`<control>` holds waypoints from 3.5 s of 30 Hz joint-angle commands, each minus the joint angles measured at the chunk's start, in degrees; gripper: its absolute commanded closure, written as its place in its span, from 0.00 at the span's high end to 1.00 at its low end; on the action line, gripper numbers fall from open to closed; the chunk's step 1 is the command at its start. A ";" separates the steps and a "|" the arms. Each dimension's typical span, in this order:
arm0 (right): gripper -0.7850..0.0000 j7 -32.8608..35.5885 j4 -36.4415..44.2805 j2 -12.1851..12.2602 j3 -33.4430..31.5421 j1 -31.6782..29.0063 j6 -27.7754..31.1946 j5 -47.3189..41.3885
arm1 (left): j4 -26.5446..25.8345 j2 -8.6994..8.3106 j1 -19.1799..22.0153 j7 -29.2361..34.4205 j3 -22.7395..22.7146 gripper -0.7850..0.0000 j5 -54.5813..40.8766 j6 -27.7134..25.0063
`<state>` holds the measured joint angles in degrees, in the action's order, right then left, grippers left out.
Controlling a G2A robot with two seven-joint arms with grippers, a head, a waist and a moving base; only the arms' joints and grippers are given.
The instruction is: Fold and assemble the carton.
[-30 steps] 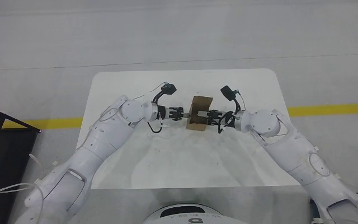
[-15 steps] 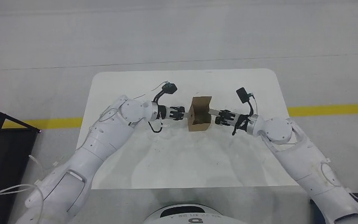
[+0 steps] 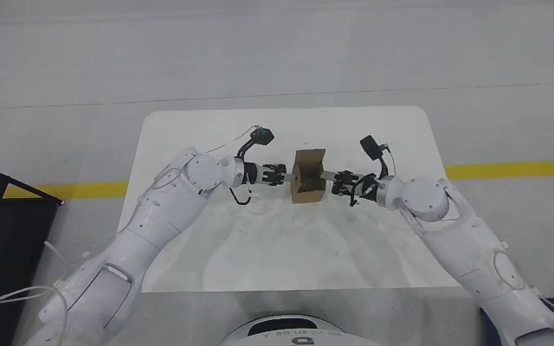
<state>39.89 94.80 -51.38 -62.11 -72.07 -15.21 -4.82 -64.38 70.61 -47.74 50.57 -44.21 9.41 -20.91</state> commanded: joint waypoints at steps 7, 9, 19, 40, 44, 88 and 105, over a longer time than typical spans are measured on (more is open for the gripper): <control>0.37 0.79 -0.23 -1.52 5.27 5.03 -5.97 4.27 | 0.01 -0.07 -0.21 -0.03 -0.63 0.48 0.39 -0.40; 0.38 0.83 0.16 -1.76 5.86 5.68 -6.54 4.99 | -0.08 -0.10 -0.33 -0.07 -0.78 0.49 0.53 -0.59; 0.70 1.20 3.61 -1.52 3.38 3.72 -7.16 5.25 | -0.94 -0.50 -0.95 0.45 -2.21 0.49 0.57 -1.23; 0.40 3.46 3.67 -2.91 7.44 8.68 -19.70 9.80 | -1.73 -1.21 -2.52 0.94 -4.04 0.60 1.48 -1.89; 0.38 4.69 1.50 -4.19 11.64 12.45 -21.98 11.46 | -1.65 -1.29 -2.58 1.05 -4.35 0.61 1.42 -2.10; 1.00 2.86 7.35 -2.62 -4.84 -1.33 -0.04 0.30 | -7.78 -4.57 -9.09 -0.36 -11.43 0.43 4.05 -5.80; 1.00 1.90 5.38 -2.77 -6.50 -4.77 2.11 -1.78 | -1.81 -1.43 -2.73 -3.12 -2.50 0.26 10.33 -5.08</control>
<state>41.67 100.16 -54.15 -68.57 -76.82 -13.08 -6.62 -66.14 69.12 -50.56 47.46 -46.84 19.65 -26.13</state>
